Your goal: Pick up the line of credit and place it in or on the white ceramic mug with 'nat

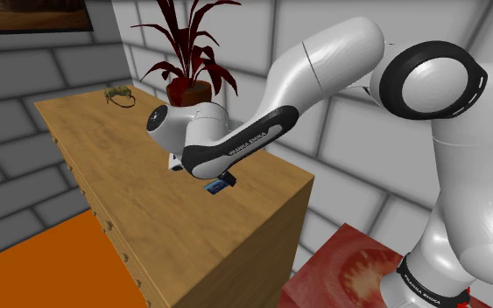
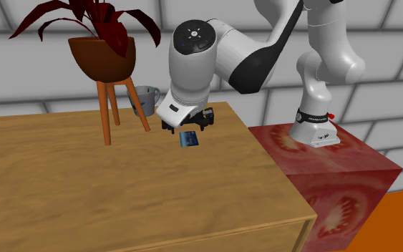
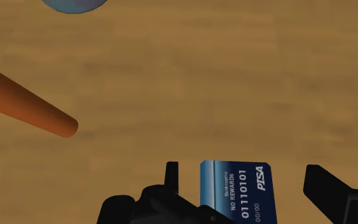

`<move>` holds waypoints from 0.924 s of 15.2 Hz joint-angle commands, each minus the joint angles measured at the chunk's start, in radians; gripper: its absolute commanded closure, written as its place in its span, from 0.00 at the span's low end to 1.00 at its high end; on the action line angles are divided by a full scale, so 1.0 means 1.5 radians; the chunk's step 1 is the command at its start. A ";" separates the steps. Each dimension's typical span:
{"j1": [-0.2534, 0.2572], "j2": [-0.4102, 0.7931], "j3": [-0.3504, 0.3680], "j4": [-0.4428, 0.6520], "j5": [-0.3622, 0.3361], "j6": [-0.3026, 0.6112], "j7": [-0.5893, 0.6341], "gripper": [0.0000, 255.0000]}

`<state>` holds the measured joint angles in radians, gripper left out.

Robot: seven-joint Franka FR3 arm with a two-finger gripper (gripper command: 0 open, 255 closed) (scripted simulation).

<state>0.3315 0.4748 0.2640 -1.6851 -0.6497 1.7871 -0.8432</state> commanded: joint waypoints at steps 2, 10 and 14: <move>0.000 0.000 0.000 0.000 0.000 0.000 0.000 1.00; 0.000 0.000 0.000 0.000 0.000 0.000 0.000 1.00; 0.000 -0.013 0.002 0.008 0.006 -0.017 -0.011 1.00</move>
<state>0.3318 0.4652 0.2659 -1.6721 -0.6443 1.7682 -0.8554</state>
